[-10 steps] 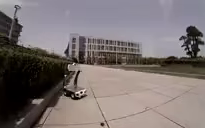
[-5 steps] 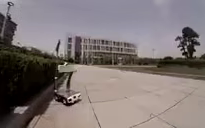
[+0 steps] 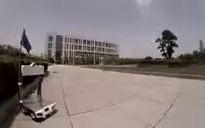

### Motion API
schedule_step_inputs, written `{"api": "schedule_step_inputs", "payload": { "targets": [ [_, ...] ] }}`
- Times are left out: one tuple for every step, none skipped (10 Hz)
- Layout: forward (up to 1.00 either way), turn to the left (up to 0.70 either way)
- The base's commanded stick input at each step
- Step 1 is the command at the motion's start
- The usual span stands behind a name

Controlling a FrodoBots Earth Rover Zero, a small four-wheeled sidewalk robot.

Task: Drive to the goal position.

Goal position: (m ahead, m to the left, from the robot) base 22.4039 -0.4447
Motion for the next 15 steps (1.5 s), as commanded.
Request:
{"api": "schedule_step_inputs", "payload": {
  "targets": [
    [0.7, 0.0],
    [0.7, 0.0],
    [0.7, 0.17],
    [0.7, 0.35],
    [0.7, 0.35],
    [0.7, 0.35],
    [0.7, 0.35],
    [0.7, 0.35],
    [0.7, 0.35],
    [0.7, 0.35],
    [0.7, 0.35],
    [0.7, 0.35],
    [0.7, 0.11],
    [0.7, 0.0],
    [0.7, 0.0]
  ]
}}
